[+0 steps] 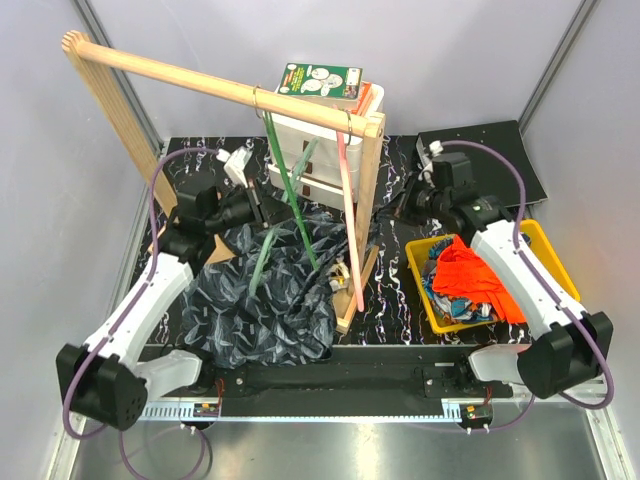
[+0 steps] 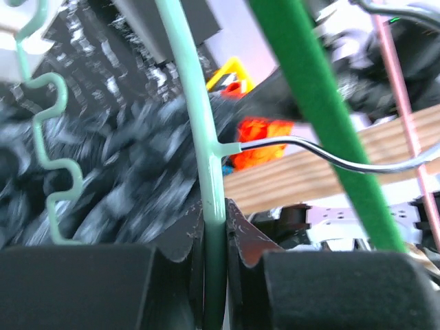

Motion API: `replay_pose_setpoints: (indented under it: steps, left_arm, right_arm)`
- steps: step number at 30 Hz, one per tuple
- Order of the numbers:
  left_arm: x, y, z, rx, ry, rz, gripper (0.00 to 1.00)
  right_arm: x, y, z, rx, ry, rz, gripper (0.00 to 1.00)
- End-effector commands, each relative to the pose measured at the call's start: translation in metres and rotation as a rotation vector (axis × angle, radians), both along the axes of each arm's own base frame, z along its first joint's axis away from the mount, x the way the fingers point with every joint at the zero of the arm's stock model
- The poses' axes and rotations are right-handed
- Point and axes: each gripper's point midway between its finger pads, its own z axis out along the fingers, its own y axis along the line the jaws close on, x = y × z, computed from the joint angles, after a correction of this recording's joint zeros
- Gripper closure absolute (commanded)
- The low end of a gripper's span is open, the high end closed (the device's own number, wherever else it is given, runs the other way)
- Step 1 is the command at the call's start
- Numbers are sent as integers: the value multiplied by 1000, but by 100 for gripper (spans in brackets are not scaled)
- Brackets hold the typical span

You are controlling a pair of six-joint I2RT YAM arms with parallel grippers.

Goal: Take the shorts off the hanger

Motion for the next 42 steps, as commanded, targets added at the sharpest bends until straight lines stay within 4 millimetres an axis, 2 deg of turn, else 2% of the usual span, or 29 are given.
replay_pose_setpoints:
  steps: [1, 2, 3, 4, 6, 7, 9, 10, 11, 12, 13, 15, 16, 18, 19, 21, 22, 24, 25, 27, 28, 30, 33, 38, 42]
  left_arm:
    - [-16, 18, -13, 85, -26, 60, 100]
    - [-18, 21, -18, 103, -21, 72, 100]
    - [-21, 24, -30, 117, -1, 80, 100]
    - [-25, 27, -31, 120, -4, 89, 100]
    - [-28, 30, -42, 131, 19, 104, 100]
    - [-32, 31, -50, 134, 35, 106, 100]
    - [-36, 32, -55, 130, 61, 110, 100]
    - [-39, 33, -58, 124, 69, 116, 100]
    - [-41, 35, -60, 125, 77, 123, 100]
    - [-43, 35, -59, 124, 75, 125, 100]
    - [-44, 38, -55, 120, 58, 139, 100]
    - [-47, 41, -54, 124, 61, 154, 100]
    - [-48, 44, -52, 125, 48, 175, 100]
    - [-51, 47, -50, 127, 47, 188, 100]
    - [-52, 48, -47, 123, 39, 195, 100]
    - [-55, 50, -49, 126, 44, 201, 100]
    - [-56, 50, -50, 126, 48, 204, 100]
    - [-58, 51, -54, 131, 59, 203, 100]
    - [-60, 51, -54, 129, 59, 201, 100]
    - [-63, 51, -57, 130, 67, 193, 100]
    - [-65, 51, -57, 129, 65, 190, 100]
    - [-67, 52, -56, 127, 60, 192, 100]
    - [-69, 54, -55, 134, 55, 194, 100]
    - [-72, 53, -52, 133, 51, 188, 100]
    - [-73, 54, -50, 131, 50, 185, 100]
  right_arm:
    - [14, -46, 55, -80, -149, -151, 100]
    - [15, -61, 58, -101, -147, -197, 100]
    - [15, -68, 64, -110, -158, -217, 100]
    - [16, -77, 80, -120, -198, -239, 100]
    - [14, -99, 89, -161, -205, -301, 100]
    - [13, -106, 108, -171, -248, -318, 100]
    - [9, -123, 121, -213, -265, -371, 100]
    - [6, -127, 142, -219, -313, -386, 100]
    - [3, -136, 147, -249, -316, -421, 100]
    - [1, -140, 156, -255, -333, -436, 100]
    - [-3, -144, 177, -252, -380, -457, 100]
    - [-9, -153, 195, -264, -412, -502, 100]
    - [-13, -156, 216, -251, -459, -518, 100]
    - [-17, -161, 236, -245, -497, -550, 100]
    - [-22, -163, 257, -224, -544, -564, 100]
    - [-27, -167, 277, -206, -591, -593, 100]
    - [-33, -169, 298, -182, -640, -610, 100]
    - [-39, -173, 317, -169, -686, -637, 100]
    - [-46, -176, 338, -155, -739, -651, 100]
    - [-54, -184, 357, -156, -791, -688, 100]
    - [-64, -188, 377, -151, -849, -708, 100]
    - [-74, -198, 397, -170, -909, -748, 100]
    - [-107, -220, 441, -192, -1059, -844, 100]
    - [-132, -253, 474, -304, -1187, -1016, 100]
    - [-142, -272, 488, -392, -1227, -1117, 100]
